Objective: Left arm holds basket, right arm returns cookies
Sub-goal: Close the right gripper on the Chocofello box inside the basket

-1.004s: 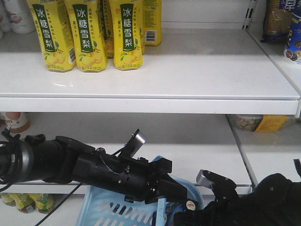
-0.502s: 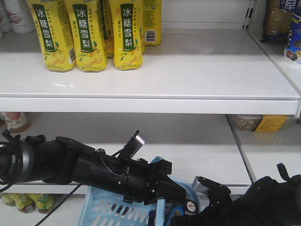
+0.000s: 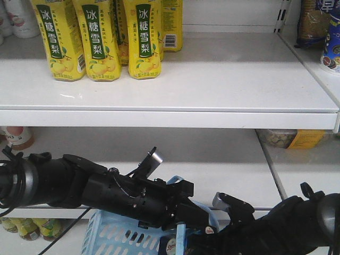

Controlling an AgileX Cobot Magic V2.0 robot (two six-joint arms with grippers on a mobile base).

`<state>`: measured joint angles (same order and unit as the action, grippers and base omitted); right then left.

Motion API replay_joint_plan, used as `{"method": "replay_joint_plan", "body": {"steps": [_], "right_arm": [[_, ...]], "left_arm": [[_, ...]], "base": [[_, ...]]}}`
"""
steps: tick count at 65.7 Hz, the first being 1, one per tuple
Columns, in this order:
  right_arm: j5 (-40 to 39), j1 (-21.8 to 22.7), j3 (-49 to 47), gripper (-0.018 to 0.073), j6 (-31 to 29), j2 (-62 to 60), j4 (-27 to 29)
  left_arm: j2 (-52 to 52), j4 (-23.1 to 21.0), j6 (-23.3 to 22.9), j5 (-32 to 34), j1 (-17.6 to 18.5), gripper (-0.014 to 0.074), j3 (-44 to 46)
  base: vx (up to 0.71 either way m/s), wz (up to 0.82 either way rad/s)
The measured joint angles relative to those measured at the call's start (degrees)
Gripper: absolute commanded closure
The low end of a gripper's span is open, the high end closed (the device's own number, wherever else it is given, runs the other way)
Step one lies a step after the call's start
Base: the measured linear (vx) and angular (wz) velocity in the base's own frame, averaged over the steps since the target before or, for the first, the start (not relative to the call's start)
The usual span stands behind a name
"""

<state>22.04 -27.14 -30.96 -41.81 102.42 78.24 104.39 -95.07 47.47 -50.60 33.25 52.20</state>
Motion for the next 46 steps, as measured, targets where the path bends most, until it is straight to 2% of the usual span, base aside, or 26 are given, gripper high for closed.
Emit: {"method": "replay_joint_plan", "body": {"steps": [22, 46], "right_arm": [[-0.73, 0.0, -0.06, 0.037, -2.55, 0.01, 1.85], [-0.24, 0.0, -0.06, 0.0375, -4.86, 0.01, 3.91]], "left_arm": [[0.0, 0.06, -0.05, -0.22, 0.0, 0.0603, 0.0], [0.0, 0.06, -0.05, -0.22, 0.0, 0.0603, 0.0]], "base": [[0.0, 0.0], [0.0, 0.0]]}}
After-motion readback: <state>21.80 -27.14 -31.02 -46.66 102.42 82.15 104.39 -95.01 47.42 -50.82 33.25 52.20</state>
